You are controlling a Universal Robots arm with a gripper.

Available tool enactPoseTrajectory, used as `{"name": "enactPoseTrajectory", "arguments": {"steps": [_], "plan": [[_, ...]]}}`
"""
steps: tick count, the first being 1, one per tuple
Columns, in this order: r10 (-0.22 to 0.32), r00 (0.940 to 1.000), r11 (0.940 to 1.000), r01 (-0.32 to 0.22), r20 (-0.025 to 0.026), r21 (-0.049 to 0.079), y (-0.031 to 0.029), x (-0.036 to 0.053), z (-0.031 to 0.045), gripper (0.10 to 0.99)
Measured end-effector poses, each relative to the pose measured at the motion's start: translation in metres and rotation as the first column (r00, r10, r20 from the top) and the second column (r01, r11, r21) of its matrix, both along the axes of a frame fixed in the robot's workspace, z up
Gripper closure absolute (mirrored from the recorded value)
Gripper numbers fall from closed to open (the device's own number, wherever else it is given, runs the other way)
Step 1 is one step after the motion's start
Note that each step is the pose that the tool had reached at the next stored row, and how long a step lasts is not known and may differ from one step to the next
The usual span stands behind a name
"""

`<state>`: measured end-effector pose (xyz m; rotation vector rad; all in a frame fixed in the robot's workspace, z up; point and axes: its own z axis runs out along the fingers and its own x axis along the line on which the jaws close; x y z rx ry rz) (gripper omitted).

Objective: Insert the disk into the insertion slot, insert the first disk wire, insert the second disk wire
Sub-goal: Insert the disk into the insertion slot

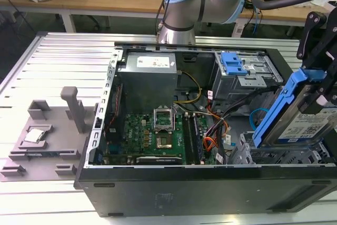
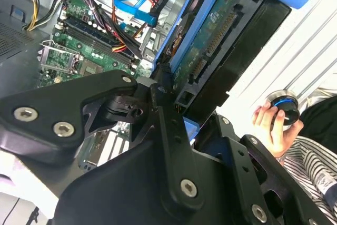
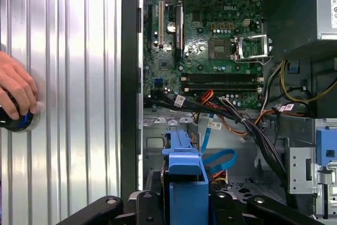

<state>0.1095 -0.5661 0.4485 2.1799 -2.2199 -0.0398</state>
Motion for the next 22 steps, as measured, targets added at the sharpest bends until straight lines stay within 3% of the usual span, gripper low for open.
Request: {"name": "enactPoseTrajectory", "arguments": {"steps": [7, 12, 22], "plan": [[0.000, 1.0000, 1.0000, 0.000, 0.0000, 0.000, 0.0012, -0.0015, -0.0020, 0.718], [0.000, 1.0000, 1.0000, 0.000, 0.0000, 0.000, 0.0092, -0.0034, -0.0028, 0.718], [0.000, 1.0000, 1.0000, 0.000, 0.0000, 0.000, 0.0121, -0.0035, -0.0135, 0.718]]}}
